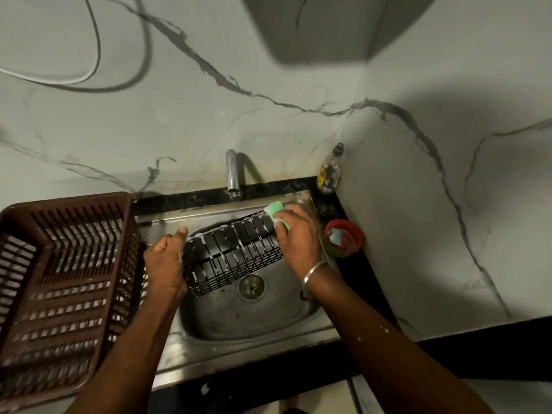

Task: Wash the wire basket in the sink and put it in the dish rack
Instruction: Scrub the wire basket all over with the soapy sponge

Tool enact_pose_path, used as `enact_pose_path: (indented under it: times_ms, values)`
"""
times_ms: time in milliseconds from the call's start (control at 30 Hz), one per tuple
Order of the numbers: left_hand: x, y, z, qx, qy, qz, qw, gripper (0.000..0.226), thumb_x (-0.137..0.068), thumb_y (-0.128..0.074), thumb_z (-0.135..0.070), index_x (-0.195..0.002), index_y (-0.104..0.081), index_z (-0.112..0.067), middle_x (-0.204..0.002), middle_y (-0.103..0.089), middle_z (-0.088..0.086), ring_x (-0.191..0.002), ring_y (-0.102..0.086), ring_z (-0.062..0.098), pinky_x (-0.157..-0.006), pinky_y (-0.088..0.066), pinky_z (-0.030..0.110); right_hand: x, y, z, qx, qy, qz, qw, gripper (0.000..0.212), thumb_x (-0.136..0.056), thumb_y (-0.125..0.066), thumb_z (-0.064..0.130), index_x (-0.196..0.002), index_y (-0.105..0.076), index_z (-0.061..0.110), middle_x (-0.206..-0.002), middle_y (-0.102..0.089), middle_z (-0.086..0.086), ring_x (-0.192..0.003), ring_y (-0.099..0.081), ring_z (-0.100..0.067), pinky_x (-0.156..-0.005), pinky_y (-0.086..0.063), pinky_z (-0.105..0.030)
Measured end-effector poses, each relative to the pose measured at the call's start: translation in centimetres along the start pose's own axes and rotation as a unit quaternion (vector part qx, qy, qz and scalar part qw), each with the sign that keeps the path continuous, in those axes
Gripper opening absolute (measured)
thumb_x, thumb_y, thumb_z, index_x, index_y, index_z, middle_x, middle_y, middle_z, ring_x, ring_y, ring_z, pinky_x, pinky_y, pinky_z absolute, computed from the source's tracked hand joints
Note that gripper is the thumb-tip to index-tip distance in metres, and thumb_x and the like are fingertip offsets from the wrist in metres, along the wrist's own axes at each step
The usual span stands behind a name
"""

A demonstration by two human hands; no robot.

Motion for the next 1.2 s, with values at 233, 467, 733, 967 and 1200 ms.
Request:
enact_pose_path:
  times_ms: [233, 467, 733, 967, 1200]
  values:
    - [0.0, 0.6, -0.1, -0.015, 0.002, -0.006, 1.0, 0.037, -0.099, -0.072, -0.024, -0.069, -0.051, -0.02, -0.061, -0.044, -0.002, -0.046, -0.041, 0.006, -0.045, -0.041, 0.018, -0.3, 0.7, -0.2, -0.064, -0.162, 0.042, 0.984, 0.006, -0.089, -0.076, 0.02, -0.089, -0.075, 0.014, -0.089, -0.073, 0.003, -0.078, -0.06, -0.007, -0.068, -0.042, -0.019]
    - [-0.6, 0.9, 0.5, -0.129, -0.064, 0.034, 0.989, 0.047, -0.104, -0.067, -0.028, -0.06, -0.057, -0.014, -0.054, -0.049, -0.001, -0.046, -0.045, 0.01, -0.059, -0.045, 0.03, -1.0, -0.2, -0.2, -0.123, -0.284, 0.056, 0.949, 0.011, -0.087, -0.077, 0.013, -0.098, -0.08, 0.011, -0.081, -0.074, -0.002, -0.071, -0.07, -0.011, -0.064, -0.057, -0.027]
    - [-0.3, -3.6, -1.3, -0.48, -0.183, 0.325, 0.794, 0.034, -0.102, -0.06, -0.054, -0.083, -0.064, -0.027, -0.075, -0.066, -0.001, -0.07, -0.065, 0.018, -0.067, -0.056, 0.039, -1.6, -0.2, 3.3, 0.028, -0.108, 0.011, 0.994, 0.023, -0.087, -0.073, 0.012, -0.11, -0.077, 0.014, -0.096, -0.076, -0.007, -0.081, -0.068, -0.019, -0.068, -0.058, -0.03]
    - [4.2, -7.0, -2.2, -0.238, -0.087, 0.316, 0.914, 0.021, -0.111, -0.051, -0.027, -0.097, -0.066, -0.021, -0.077, -0.069, 0.003, -0.065, -0.064, 0.006, -0.062, -0.056, 0.024, 0.1, -1.0, 5.9, 0.06, 0.099, 0.019, 0.993, 0.024, -0.09, -0.058, 0.011, -0.105, -0.075, 0.012, -0.098, -0.074, -0.006, -0.091, -0.066, -0.02, -0.09, -0.054, -0.035]
    - [3.8, -6.0, -1.3, -0.214, -0.119, 0.236, 0.941, 0.034, -0.11, -0.052, -0.034, -0.082, -0.062, -0.017, -0.061, -0.059, -0.011, -0.055, -0.05, 0.0, -0.054, -0.045, 0.021, 0.6, 0.6, 3.6, -0.178, -0.12, -0.027, 0.976, 0.024, -0.094, -0.068, 0.008, -0.115, -0.077, 0.018, -0.101, -0.076, 0.003, -0.089, -0.071, -0.011, -0.079, -0.061, -0.027]
Point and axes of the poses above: each hand's wrist, its own x-axis away from the middle knuckle, its own y-axis out of the back of the hand, z = x × y, the point moved 3 cm from there along -x, towards the middle knuckle
